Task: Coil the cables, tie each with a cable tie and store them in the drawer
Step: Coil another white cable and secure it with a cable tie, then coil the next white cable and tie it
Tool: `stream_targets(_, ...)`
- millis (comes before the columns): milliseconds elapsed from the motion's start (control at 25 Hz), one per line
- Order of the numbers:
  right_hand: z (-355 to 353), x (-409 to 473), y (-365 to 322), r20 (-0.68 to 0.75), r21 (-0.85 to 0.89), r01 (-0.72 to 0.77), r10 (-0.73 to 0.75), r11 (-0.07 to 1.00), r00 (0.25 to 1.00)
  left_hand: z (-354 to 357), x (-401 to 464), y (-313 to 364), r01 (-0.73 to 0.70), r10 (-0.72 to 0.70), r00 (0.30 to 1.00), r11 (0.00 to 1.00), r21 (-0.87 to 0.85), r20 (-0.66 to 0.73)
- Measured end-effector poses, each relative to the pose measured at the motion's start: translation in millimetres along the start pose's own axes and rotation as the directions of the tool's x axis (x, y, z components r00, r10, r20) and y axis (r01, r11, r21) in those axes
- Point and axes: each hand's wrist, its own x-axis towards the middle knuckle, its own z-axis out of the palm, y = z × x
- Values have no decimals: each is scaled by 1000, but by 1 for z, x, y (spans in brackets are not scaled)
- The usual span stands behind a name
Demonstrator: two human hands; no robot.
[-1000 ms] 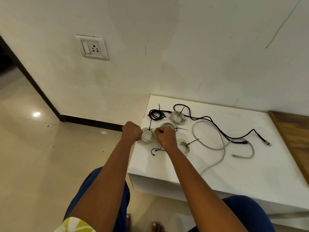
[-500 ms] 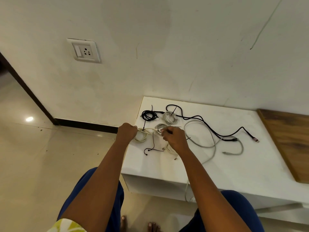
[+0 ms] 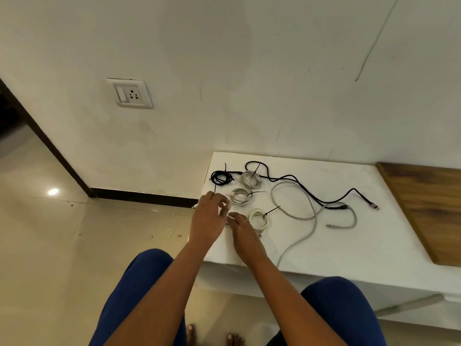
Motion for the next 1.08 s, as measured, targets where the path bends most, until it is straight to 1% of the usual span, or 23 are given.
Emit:
stream_targets(40,1,-1,0,-4,3,-5,5,1000,1000,4,-6,-3,10,-12,995,1000,17,103)
stream_targets(120,2,-4,-1,27,-33,-9,10,999,1000,12,-15,-13,34,-69,957,991,127,282)
stream_targets(160,2,-5,-1,37,-67,3,-1,998,999,15,-17,-17,26,-91,940,980,198,329)
stream_targets(200,3,-6,-1,39,-83,14,-11,996,999,16,-18,-21,16,-102,932,970,244,347)
stream_targets(360,6,-17,-6,38,-83,5,-2,997,999,15,-24,-21,36,-123,930,968,248,345)
stream_targets(560,8,-26,-17,26,6,-13,13,1000,1000,8,-30,-22,104,-179,926,968,229,333)
stream_targets(680,1,-24,-16,19,81,-47,45,996,999,0,-26,-23,128,-185,927,974,189,326)
stream_targets(800,-20,-18,-13,-32,207,-129,139,970,990,-4,-20,-18,133,-169,943,981,140,287)
stream_targets(880,-45,-13,-5,-74,297,-197,228,934,971,-1,-20,-6,84,-100,962,994,73,254)
stream_targets(920,-59,-11,3,-71,318,-237,273,918,960,3,-22,2,54,-60,966,998,29,252)
stream_targets(1000,-85,-16,25,-30,285,-323,345,902,938,14,-28,19,23,-8,956,999,-46,292)
stream_targets(1080,-105,-28,48,73,168,-426,419,889,905,30,-34,36,36,1,932,995,-94,362)
